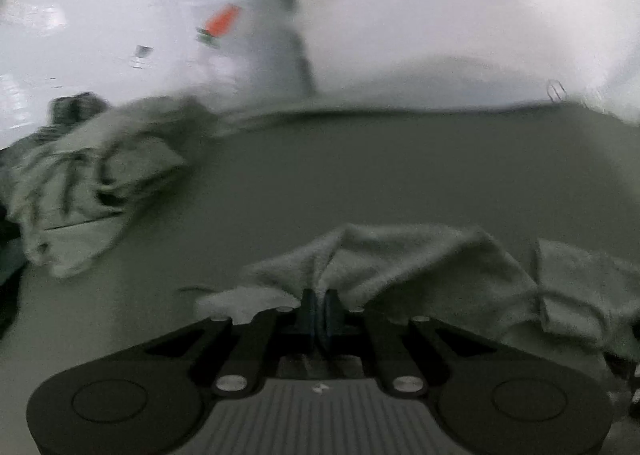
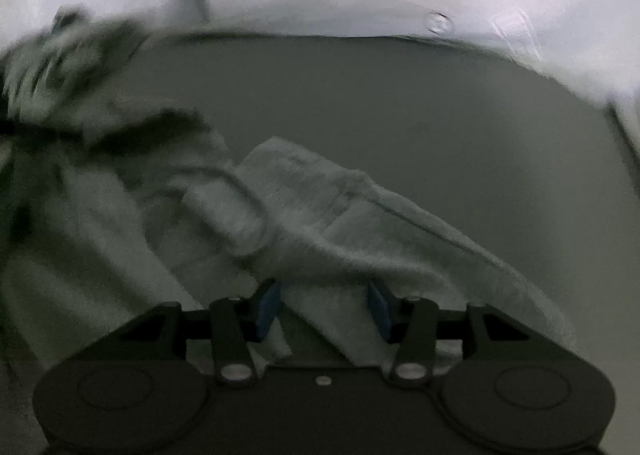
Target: Fold clothes
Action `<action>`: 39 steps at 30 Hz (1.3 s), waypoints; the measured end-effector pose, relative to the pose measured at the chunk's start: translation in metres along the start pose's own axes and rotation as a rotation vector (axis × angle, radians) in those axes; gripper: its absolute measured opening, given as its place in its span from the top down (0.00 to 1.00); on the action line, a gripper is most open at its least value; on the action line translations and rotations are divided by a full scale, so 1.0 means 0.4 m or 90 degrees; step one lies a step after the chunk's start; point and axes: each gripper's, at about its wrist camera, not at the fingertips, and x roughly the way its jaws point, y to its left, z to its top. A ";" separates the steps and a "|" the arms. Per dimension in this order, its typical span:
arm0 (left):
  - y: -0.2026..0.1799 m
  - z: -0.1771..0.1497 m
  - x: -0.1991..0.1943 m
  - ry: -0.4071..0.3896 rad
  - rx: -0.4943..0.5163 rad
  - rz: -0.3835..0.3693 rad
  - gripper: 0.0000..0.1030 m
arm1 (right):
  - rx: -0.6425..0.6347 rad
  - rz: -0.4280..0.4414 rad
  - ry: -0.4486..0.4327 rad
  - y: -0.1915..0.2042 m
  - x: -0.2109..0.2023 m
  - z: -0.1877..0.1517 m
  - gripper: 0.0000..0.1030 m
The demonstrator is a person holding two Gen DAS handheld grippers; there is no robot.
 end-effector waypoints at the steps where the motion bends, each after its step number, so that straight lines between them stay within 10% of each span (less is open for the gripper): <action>1: 0.025 -0.001 -0.018 -0.013 -0.013 0.022 0.95 | -0.017 -0.011 -0.005 0.009 0.001 -0.003 0.48; 5: 0.141 -0.015 -0.092 -0.058 -0.071 0.101 0.96 | 0.002 -0.025 -0.022 0.010 -0.002 -0.013 0.51; 8: 0.246 -0.040 -0.142 -0.076 -0.131 0.150 0.96 | 0.020 -0.039 -0.050 0.009 -0.012 -0.025 0.98; 14: 0.415 -0.096 -0.227 -0.114 -0.223 0.234 0.96 | 0.043 -0.215 -0.128 -0.033 -0.101 -0.040 0.99; 19: 0.558 -0.159 -0.295 -0.132 -0.322 0.310 0.96 | 0.036 -0.493 -0.174 -0.148 -0.226 -0.076 0.99; 25: 0.673 -0.293 -0.265 -0.033 -0.409 0.404 0.93 | 0.141 -0.662 -0.120 -0.320 -0.331 -0.149 0.99; 28: 0.684 -0.344 -0.251 0.026 -0.421 0.419 0.91 | 0.175 -0.636 -0.062 -0.326 -0.314 -0.182 0.89; 31: 0.686 -0.355 -0.266 0.024 -0.424 0.375 0.70 | 0.240 -0.559 -0.065 -0.299 -0.307 -0.210 0.55; 39: 0.594 -0.268 -0.253 -0.034 -0.355 0.072 0.34 | 0.296 -0.196 -0.124 -0.092 -0.173 -0.047 0.47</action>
